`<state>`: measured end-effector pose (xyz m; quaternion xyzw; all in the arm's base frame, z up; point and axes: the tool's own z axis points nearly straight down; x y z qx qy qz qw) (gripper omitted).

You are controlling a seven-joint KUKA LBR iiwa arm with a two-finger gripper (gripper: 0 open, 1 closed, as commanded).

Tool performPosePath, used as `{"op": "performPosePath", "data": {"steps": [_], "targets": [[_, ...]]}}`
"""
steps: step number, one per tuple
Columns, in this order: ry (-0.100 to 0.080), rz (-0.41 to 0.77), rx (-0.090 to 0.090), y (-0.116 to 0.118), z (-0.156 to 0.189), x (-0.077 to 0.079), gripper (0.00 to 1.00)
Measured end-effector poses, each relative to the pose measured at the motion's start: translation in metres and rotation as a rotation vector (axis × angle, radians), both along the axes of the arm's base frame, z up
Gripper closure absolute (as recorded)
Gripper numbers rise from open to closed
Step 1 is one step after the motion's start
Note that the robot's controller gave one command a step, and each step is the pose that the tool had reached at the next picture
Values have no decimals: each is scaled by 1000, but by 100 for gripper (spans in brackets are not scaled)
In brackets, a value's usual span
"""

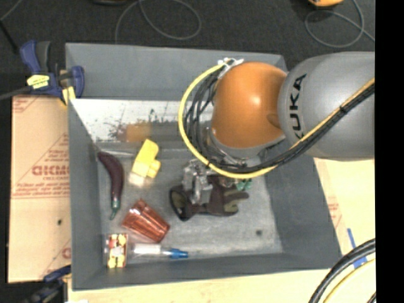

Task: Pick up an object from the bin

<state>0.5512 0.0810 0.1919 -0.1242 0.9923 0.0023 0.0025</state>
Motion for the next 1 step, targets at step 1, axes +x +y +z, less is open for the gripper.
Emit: {"op": "performPosePath", "data": {"steps": [1], "targets": [[0,-1,0,0,0,0,100]]}}
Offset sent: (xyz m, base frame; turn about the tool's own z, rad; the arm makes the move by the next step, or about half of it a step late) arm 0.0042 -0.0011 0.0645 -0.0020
